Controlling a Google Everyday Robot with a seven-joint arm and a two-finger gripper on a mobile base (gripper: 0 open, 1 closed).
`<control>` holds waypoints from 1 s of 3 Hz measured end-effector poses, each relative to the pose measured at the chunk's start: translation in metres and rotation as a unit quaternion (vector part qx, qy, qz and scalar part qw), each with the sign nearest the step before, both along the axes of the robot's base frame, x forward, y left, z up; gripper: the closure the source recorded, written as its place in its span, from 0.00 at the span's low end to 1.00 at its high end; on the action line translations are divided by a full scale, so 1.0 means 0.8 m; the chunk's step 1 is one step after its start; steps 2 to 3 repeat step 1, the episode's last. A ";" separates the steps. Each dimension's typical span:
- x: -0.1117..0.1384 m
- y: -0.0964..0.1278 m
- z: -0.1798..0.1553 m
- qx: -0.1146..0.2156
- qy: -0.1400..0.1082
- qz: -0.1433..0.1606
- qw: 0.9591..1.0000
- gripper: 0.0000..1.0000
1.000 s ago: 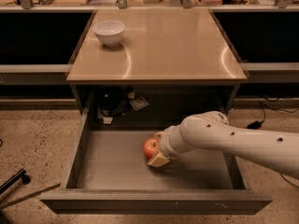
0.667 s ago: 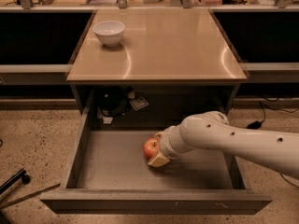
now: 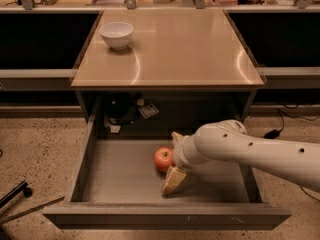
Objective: Place apple into top drawer
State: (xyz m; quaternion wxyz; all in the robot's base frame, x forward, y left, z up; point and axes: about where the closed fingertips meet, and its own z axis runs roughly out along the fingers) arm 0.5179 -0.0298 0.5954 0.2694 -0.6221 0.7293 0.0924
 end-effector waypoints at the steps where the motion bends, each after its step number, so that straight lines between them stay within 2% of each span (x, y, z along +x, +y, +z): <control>1: 0.000 0.000 0.000 0.000 0.000 0.000 1.000 0.00; 3: 0.000 0.000 0.000 0.000 0.000 0.000 1.000 0.00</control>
Offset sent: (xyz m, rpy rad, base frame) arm 0.0000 0.0000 0.0000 0.0000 0.0000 0.0000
